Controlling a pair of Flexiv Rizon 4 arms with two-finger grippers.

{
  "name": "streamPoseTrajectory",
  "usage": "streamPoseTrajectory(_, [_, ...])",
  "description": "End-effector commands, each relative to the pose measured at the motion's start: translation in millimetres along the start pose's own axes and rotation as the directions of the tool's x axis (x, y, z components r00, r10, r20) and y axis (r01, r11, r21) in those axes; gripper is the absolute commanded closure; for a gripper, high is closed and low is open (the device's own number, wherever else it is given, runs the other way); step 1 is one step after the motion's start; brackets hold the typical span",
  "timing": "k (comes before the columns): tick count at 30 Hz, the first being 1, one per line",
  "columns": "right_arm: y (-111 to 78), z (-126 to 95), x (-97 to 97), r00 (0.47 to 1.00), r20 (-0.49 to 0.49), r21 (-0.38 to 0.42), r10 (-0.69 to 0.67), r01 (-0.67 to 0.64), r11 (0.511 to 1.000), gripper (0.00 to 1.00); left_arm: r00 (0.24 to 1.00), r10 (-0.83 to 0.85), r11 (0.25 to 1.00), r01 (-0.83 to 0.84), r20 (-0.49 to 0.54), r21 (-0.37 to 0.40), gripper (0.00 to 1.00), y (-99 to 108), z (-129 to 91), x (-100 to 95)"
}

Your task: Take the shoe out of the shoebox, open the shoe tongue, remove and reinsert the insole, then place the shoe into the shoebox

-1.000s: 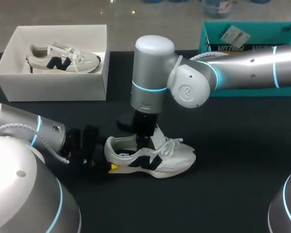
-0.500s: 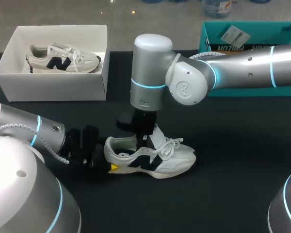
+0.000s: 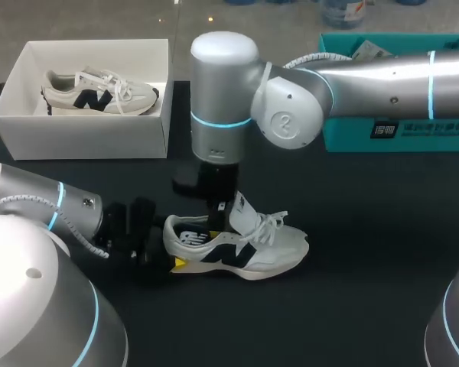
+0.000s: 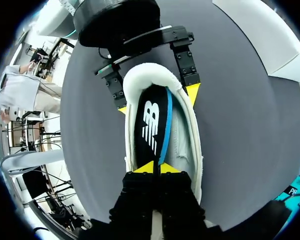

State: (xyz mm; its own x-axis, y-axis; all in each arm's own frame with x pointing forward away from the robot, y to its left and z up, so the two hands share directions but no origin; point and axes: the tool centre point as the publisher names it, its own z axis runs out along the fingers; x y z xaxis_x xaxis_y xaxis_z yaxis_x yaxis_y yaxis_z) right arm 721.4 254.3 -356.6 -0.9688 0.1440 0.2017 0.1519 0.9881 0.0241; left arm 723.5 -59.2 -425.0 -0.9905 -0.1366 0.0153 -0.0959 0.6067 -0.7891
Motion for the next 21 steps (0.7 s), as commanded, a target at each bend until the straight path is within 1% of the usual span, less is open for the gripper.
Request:
streamPoseTrajectory(1, [-2.7, -16.2, 4.0, 0.999, 0.038, 0.009, 0.004, -0.004, 1.000, 1.00, 1.000, 0.000, 1.000, 0.000, 0.001, -0.002, 1.00, 0.7, 1.5, 0.0])
streamPoseTrajectory(5, [-10.9, -20.0, 5.2, 0.998, 0.053, 0.010, 0.022, -0.023, 1.000, 1.00, 1.000, 0.000, 1.000, 0.000, 0.001, -0.002, 1.00, 0.7, 1.5, 0.0])
streamPoseTrajectory(9, [-23.4, -24.3, 6.8, 0.996, 0.068, 0.008, 0.052, -0.053, 0.999, 1.00, 1.000, 0.000, 1.000, 0.000, 0.001, -0.002, 1.00, 0.7, 1.5, 0.0])
streamPoseTrajectory(10, [-28.1, -25.8, 7.5, 0.995, 0.078, -0.001, 0.064, -0.064, 0.998, 1.00, 1.000, 0.000, 1.000, 0.000, 0.001, -0.002, 1.00, 0.7, 1.5, 0.0])
streamPoseTrajectory(14, [-35.2, -31.4, 9.8, 0.991, 0.112, -0.034, 0.079, -0.075, 0.997, 1.00, 1.000, 0.000, 1.000, 0.000, 0.001, -0.002, 1.00, 0.7, 1.5, 0.0])
streamPoseTrajectory(17, [-36.0, -35.0, 7.0, 0.987, 0.141, -0.079, 0.074, -0.063, 0.995, 1.00, 1.000, 0.000, 1.000, 0.000, 0.001, -0.002, 1.00, 0.7, 1.5, 0.0])
streamPoseTrajectory(19, [-30.6, -36.8, 2.7, 0.987, 0.154, -0.097, 0.048, -0.033, 0.995, 1.00, 1.000, 0.000, 1.000, 0.000, 0.001, -0.002, 1.00, 0.7, 1.5, 0.0])
streamPoseTrajectory(21, [-22.9, -38.1, -2.4, 0.987, 0.158, -0.098, 0.024, -0.009, 0.995, 1.00, 1.000, 0.000, 1.000, 0.000, 0.001, -0.002, 1.00, 0.7, 1.5, 0.0])
